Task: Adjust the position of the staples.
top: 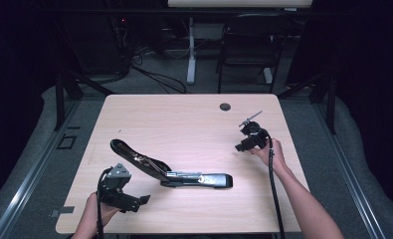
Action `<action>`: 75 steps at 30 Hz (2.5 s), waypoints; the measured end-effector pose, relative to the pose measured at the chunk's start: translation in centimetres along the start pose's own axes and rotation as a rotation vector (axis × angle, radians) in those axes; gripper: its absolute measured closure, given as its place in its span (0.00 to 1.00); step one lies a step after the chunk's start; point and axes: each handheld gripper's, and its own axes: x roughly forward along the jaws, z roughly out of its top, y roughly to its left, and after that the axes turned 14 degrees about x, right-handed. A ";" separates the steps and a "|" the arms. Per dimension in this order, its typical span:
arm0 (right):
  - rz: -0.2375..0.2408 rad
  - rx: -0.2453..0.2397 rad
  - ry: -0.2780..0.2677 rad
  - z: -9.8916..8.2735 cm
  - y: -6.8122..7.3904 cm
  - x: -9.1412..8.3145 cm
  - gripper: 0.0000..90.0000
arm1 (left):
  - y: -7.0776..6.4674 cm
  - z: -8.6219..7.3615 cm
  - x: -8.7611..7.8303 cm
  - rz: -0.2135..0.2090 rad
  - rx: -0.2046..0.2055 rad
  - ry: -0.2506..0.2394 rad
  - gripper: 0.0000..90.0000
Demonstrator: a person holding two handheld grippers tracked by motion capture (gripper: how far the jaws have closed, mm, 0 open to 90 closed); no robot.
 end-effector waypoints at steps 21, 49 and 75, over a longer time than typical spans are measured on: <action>-0.052 0.002 -0.001 0.4 0.5 0.6 0.86 | 0.1 -0.7 -0.3 0.019 -0.021 0.018 0.00; -0.017 -0.084 0.029 -0.9 3.6 -1.8 0.86 | 0.4 -0.9 -0.4 0.052 -0.037 0.018 0.00; 0.001 -0.063 0.052 -7.0 6.3 -5.4 0.86 | 0.7 -1.1 -0.4 0.070 -0.061 0.028 0.00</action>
